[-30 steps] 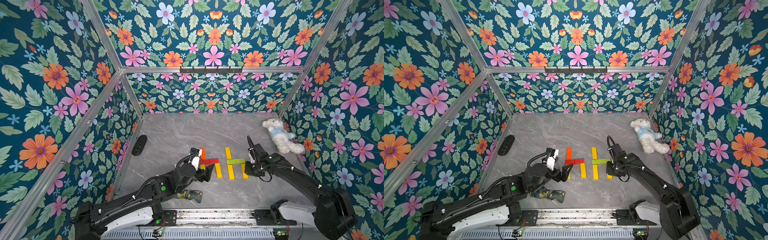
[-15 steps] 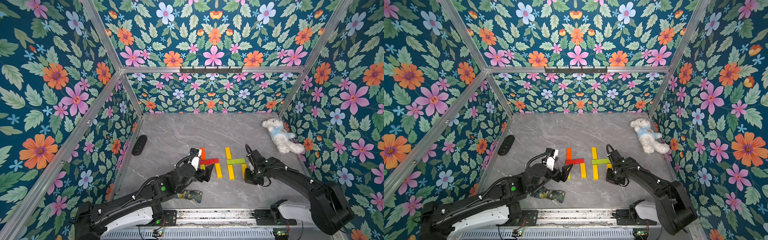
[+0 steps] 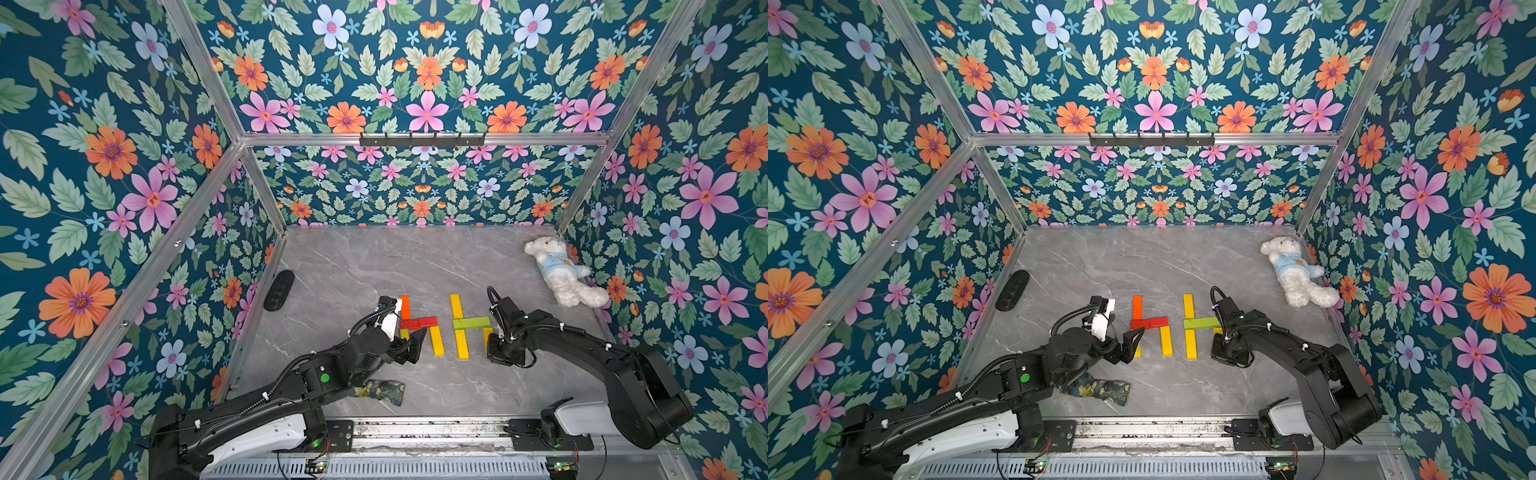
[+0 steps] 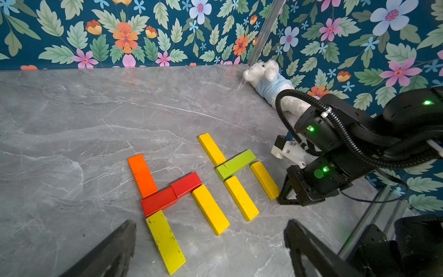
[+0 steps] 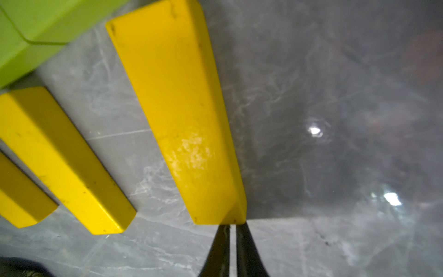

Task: Assemble the letter h with building blocks
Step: Assemble the building block at the center of the board.

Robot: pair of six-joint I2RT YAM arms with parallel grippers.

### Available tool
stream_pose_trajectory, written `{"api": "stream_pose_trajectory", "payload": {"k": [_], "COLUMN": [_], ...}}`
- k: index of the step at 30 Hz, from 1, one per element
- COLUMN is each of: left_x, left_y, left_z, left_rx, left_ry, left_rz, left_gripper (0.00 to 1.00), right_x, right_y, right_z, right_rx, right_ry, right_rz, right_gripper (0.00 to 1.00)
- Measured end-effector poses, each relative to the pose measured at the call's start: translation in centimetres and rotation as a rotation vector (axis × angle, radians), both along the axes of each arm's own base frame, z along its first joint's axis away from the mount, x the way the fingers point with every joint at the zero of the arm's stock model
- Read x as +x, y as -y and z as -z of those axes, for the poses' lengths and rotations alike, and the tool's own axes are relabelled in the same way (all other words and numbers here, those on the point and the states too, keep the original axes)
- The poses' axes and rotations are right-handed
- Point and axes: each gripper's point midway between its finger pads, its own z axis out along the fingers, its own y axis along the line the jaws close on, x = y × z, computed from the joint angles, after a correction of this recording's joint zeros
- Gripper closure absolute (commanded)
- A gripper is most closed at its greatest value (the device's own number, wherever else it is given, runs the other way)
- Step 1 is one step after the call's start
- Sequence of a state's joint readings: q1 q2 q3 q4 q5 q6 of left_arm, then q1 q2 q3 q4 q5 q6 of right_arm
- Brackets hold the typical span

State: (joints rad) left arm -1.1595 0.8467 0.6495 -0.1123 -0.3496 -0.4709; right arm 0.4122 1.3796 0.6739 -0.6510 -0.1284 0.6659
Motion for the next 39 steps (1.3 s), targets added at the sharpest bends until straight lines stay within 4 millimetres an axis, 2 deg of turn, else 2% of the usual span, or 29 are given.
{"api": "stream_pose_trajectory", "payload": {"k": [12, 17, 20, 23, 27, 31, 39], "left_x": [0.1, 0.1, 0.1, 0.2, 0.2, 0.3, 0.9], "left_y": [0.0, 0.1, 0.2, 0.2, 0.1, -0.2, -1.5], "left_z": [0.0, 0.1, 0.0, 0.0, -0.1, -0.6, -1.8], "left_rx": [0.009, 0.014, 0.013, 0.013, 0.012, 0.001, -0.037], "left_ry": [0.001, -0.001, -0.001, -0.001, 0.002, 0.014, 0.061], "left_rz": [-0.003, -0.003, -0.003, -0.002, -0.006, -0.017, -0.082], "left_gripper": [0.01, 0.01, 0.01, 0.01, 0.0, 0.01, 0.0], "right_x": [0.8, 0.9, 0.8, 0.6, 0.8, 2.0, 4.0], "right_y": [-0.2, -0.3, -0.2, -0.1, -0.2, -0.8, -1.7], "right_z": [-0.2, -0.7, -1.1, -1.9, -4.1, -7.4, -14.2], "right_rx": [0.0, 0.007, 0.014, 0.022, 0.054, 0.122, 0.24], "right_ry": [0.018, 0.04, 0.055, 0.076, 0.154, 0.303, 0.628], "right_rz": [-0.02, -0.031, -0.03, -0.034, -0.033, -0.034, -0.063], "right_gripper": [0.89, 0.81, 0.73, 0.72, 0.71, 0.54, 0.39]}}
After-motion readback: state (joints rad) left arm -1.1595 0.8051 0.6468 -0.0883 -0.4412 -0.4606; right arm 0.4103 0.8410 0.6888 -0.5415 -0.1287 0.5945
